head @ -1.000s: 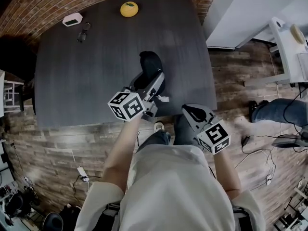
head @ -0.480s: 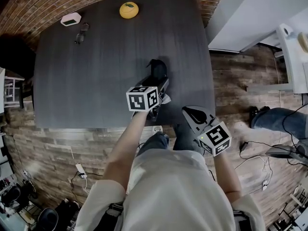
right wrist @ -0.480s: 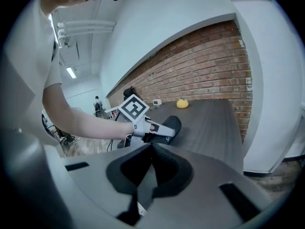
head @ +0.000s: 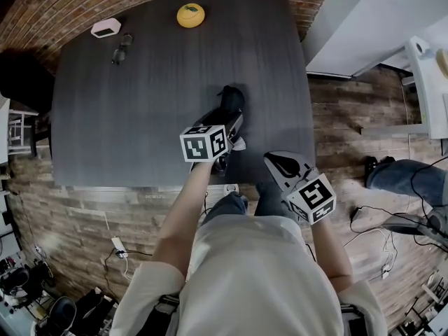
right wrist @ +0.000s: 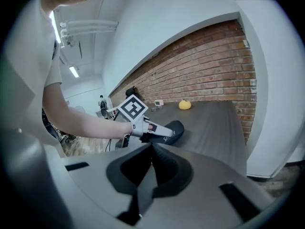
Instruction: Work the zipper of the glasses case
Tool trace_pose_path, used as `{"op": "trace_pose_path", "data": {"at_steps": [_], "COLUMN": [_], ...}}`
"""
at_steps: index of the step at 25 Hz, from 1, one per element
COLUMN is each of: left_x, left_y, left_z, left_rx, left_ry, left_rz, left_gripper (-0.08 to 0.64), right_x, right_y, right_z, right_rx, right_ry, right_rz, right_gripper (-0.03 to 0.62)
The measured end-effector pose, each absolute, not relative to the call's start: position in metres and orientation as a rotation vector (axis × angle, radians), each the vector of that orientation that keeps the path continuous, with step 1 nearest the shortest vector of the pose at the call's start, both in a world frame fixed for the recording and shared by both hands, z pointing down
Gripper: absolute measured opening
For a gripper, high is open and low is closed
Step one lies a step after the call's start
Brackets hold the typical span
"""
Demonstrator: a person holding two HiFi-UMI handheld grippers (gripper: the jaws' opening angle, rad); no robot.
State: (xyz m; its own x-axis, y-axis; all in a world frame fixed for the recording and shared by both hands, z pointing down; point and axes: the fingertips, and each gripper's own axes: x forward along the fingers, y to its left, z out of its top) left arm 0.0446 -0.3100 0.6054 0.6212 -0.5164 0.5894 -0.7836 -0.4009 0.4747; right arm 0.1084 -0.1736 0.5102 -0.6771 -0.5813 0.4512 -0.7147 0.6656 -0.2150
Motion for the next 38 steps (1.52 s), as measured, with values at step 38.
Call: {"op": "trace_pose_path", "data": {"at_steps": [38], "left_x": [-0.097], "left_y": [-0.152], "left_z": [0.451], "left_rx": [2.311], "left_ry": [-1.183], "left_rz": [0.111], "left_gripper": [0.017], "right_x": [0.033], "right_y": [-0.115], "right_z": [0.416], "right_rx": [1.442], "right_ry": [-2.682], "right_rz": [0.354], "right_gripper": [0.005]}}
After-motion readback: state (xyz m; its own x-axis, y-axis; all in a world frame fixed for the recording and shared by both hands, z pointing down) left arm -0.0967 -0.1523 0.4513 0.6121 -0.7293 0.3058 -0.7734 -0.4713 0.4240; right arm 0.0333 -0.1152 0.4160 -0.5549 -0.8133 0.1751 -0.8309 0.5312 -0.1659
